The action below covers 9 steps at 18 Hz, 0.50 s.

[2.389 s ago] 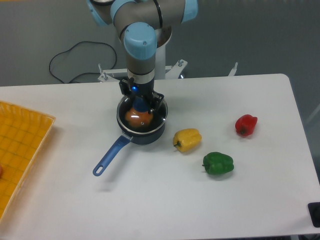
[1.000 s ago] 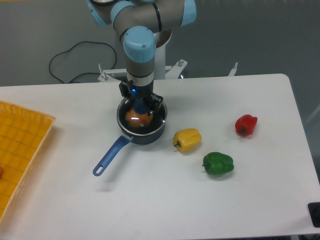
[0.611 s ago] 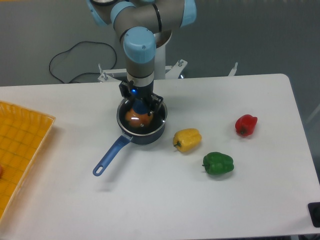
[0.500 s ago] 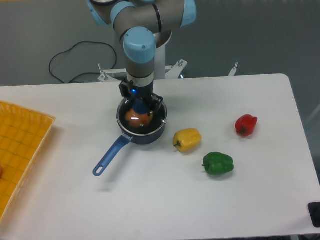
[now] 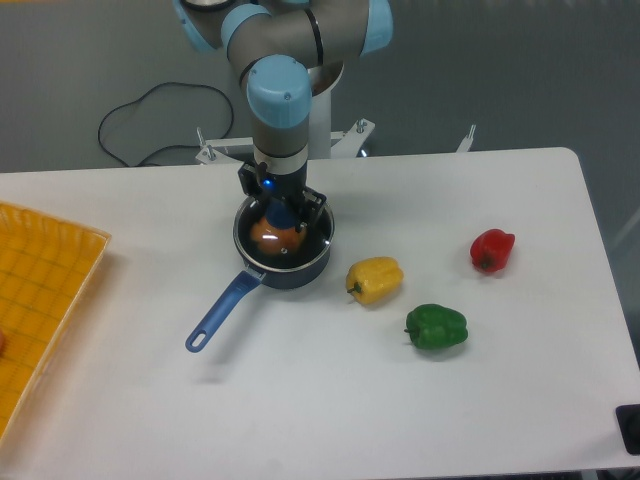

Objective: Close the pot lid
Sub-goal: 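Hold the lid seated on the saucepan, pressing it down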

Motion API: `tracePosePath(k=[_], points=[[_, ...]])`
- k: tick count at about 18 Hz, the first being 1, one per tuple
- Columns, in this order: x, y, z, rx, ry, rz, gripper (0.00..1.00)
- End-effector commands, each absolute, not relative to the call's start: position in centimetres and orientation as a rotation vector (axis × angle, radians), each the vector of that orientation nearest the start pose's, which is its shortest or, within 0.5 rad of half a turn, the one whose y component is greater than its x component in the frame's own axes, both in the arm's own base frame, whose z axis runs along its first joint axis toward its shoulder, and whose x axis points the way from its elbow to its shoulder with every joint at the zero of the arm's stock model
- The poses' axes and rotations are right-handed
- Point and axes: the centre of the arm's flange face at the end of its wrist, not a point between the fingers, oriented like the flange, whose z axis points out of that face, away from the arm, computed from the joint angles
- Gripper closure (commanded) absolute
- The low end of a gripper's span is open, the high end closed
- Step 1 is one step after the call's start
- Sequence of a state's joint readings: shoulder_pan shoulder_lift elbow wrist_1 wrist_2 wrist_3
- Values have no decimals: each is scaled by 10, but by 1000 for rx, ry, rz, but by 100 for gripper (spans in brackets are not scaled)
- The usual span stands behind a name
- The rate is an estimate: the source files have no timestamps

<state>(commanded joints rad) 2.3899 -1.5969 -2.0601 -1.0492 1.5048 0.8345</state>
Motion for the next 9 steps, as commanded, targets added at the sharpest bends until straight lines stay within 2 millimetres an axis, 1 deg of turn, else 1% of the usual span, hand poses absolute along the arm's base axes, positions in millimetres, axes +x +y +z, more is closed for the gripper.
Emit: tracePosePath(k=[3,9], points=[[-235,412,294,-3090,24,-66,46],[-235,412,294,-3090,24,-66,34]])
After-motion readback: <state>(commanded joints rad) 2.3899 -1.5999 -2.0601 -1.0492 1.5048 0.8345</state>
